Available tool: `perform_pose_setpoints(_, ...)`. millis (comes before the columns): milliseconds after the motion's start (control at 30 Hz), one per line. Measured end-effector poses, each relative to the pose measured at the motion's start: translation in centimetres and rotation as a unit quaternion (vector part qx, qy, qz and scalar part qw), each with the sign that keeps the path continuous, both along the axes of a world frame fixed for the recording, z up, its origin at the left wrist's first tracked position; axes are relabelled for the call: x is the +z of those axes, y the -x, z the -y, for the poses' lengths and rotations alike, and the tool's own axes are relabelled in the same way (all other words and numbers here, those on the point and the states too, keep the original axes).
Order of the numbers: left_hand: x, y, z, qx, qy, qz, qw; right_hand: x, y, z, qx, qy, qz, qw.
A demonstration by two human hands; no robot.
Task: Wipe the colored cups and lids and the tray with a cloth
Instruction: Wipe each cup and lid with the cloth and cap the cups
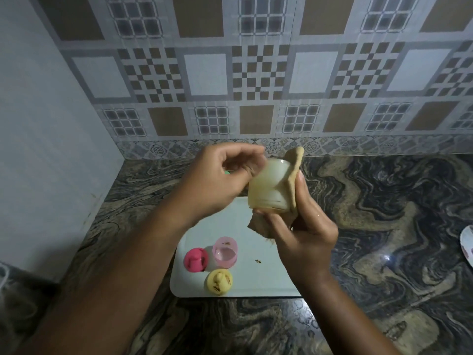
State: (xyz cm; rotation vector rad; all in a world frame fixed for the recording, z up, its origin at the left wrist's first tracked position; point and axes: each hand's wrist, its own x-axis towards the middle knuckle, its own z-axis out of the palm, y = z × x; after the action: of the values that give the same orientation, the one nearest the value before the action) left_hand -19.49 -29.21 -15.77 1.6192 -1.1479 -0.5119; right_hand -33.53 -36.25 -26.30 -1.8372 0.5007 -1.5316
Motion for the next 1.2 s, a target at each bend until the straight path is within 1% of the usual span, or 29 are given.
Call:
perform_pose_setpoints(67,-0.2,-0.4,-0.1,-0.018,-0.007,-0.080,0.997,0.4,0.0,0.3,0.009,-0.022,0.015,1.000)
perform_pose_setpoints(133,-0.1,-0.6,0.1,-0.013,0.000,-0.112,0.994,0.6,0.0,0.4,0.003,0.006,-0.002,1.000)
perform_pose_setpoints(200,0.2,-0.5,0.3,0.002,0.003,-0.048,0.999,0.6,0.0,0.3,-0.022,0.066,-0.043,0.997)
perform_pose_setpoints(267,0.3,0.1,0.3,0.023,0.001,0.074,0.997,0.6,-0.1,0.2,-0.044,0.116,-0.078,0.989)
perform_pose_setpoints(300,0.4,0.4,0.4,0.030,0.008,0.108,0.994,0.7,-0.2,0.1,-0.046,0.124,-0.082,0.988)
perform_pose_setpoints(333,0.5,0.6,0.3,0.030,0.014,0.109,0.994,0.8,-0.2,0.0,-0.039,0.120,-0.078,0.989)
perform_pose_setpoints(367,0.5,0.5,0.2,0.021,0.019,0.091,0.995,0.8,-0.1,-0.1,-0.027,0.106,-0.066,0.992)
perform_pose_setpoints(433,0.5,-0.1,0.0,-0.006,0.012,-0.005,1.000,0.9,0.2,0.0,0.001,0.056,-0.030,0.998)
perform_pose_setpoints(500,0.5,-0.8,-0.1,-0.029,-0.007,-0.092,0.995,1.0,0.4,0.2,0.010,0.014,0.004,1.000)
perform_pose_setpoints(533,0.6,-0.9,-0.1,-0.038,-0.010,-0.119,0.992,1.1,0.4,0.3,0.010,0.014,0.011,1.000)
perform_pose_setpoints(600,0.7,-0.8,0.0,-0.037,0.003,-0.139,0.990,1.3,0.4,0.5,-0.003,0.045,-0.001,0.999)
perform_pose_setpoints(633,0.9,-0.8,0.0,-0.031,0.010,-0.132,0.991,1.4,0.5,0.5,-0.013,0.067,-0.014,0.998)
perform_pose_setpoints(667,1.0,-0.8,0.0,-0.025,0.012,-0.102,0.994,1.6,0.5,0.5,-0.023,0.088,-0.028,0.995)
perform_pose_setpoints(733,1.2,-0.6,0.0,-0.012,0.003,0.014,1.000,1.6,0.4,0.5,-0.038,0.129,-0.061,0.989)
perform_pose_setpoints(767,1.2,-0.4,0.1,-0.001,-0.001,0.075,0.997,1.5,0.3,0.5,-0.044,0.143,-0.073,0.986)
perform_pose_setpoints(800,1.1,0.0,0.2,0.009,-0.001,0.108,0.994,1.3,0.3,0.5,-0.046,0.146,-0.079,0.985)
perform_pose_setpoints(867,1.0,0.5,0.2,0.014,0.013,0.095,0.995,1.2,0.3,0.6,-0.040,0.131,-0.068,0.988)
perform_pose_setpoints(967,0.9,0.1,0.3,-0.002,0.005,0.003,1.000,1.5,0.7,1.0,-0.015,0.095,-0.034,0.995)
perform_pose_setpoints(1000,0.9,-0.2,0.3,0.001,0.001,-0.008,1.000,1.6,0.7,1.2,-0.008,0.091,-0.033,0.995)
perform_pose_setpoints(1033,0.9,-0.4,0.3,0.007,0.001,-0.005,1.000,1.7,0.7,1.2,-0.004,0.093,-0.043,0.995)
perform_pose_setpoints(1133,0.9,-0.6,0.4,0.029,0.003,0.072,0.997,2.2,0.5,1.0,0.005,0.123,-0.107,0.987)
perform_pose_setpoints(1200,0.7,-0.4,0.5,0.042,-0.002,0.097,0.994,2.6,0.4,0.8,0.001,0.147,-0.139,0.979)
